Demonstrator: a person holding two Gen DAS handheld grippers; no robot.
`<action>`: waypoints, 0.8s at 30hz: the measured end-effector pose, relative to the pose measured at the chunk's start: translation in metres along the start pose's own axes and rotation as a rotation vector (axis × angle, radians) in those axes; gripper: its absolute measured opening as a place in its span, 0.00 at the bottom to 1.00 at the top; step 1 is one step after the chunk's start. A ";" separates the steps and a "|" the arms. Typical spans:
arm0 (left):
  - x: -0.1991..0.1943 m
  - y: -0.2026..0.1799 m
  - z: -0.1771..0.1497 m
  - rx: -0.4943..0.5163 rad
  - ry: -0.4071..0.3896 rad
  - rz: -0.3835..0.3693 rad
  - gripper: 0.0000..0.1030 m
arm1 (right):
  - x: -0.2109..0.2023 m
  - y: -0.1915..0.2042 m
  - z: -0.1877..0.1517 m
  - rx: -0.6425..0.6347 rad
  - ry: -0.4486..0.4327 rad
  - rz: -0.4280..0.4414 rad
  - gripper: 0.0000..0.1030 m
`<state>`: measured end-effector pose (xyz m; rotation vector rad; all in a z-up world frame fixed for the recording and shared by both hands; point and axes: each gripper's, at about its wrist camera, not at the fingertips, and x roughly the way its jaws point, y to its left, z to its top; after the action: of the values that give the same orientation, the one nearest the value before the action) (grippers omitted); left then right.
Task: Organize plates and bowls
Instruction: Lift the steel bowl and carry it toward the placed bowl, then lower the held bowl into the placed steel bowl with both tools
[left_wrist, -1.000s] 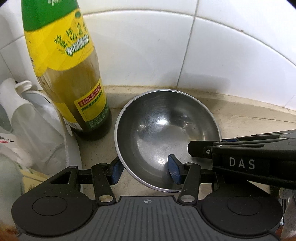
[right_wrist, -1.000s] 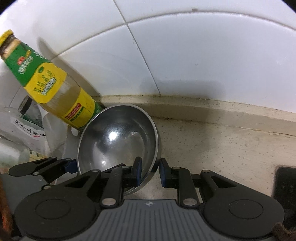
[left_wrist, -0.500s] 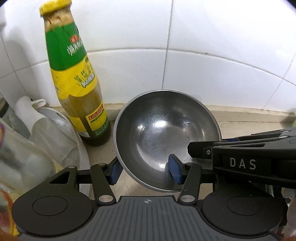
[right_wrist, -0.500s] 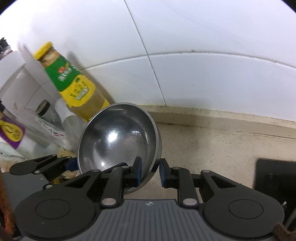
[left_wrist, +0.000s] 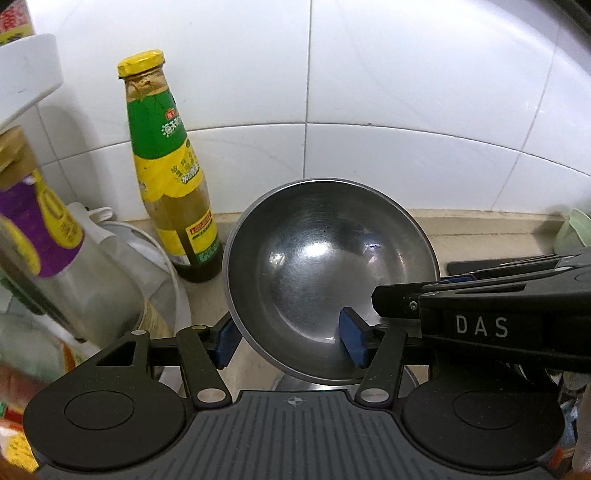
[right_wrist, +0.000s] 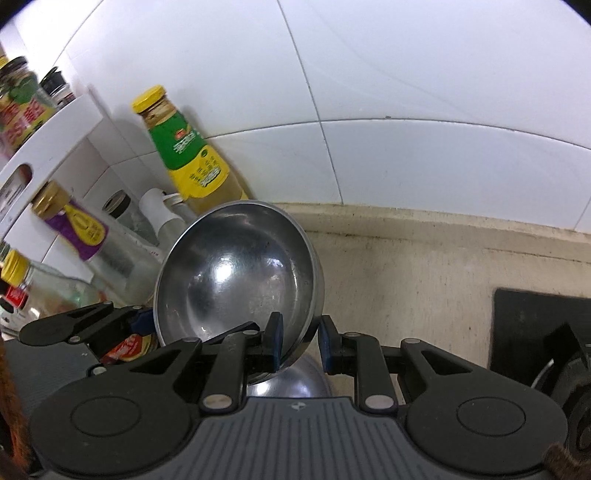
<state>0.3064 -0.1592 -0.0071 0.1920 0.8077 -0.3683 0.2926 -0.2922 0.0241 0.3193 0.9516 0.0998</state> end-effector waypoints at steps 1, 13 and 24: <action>-0.002 -0.001 -0.003 0.000 0.002 -0.002 0.63 | -0.001 0.002 -0.003 -0.001 0.003 -0.002 0.19; -0.006 -0.009 -0.040 0.050 0.049 -0.022 0.63 | 0.000 0.006 -0.042 0.020 0.064 -0.036 0.19; 0.003 -0.005 -0.062 0.062 0.074 -0.037 0.64 | 0.012 0.007 -0.054 0.030 0.102 -0.049 0.19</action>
<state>0.2646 -0.1458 -0.0510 0.2495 0.8745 -0.4234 0.2563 -0.2711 -0.0125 0.3206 1.0619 0.0569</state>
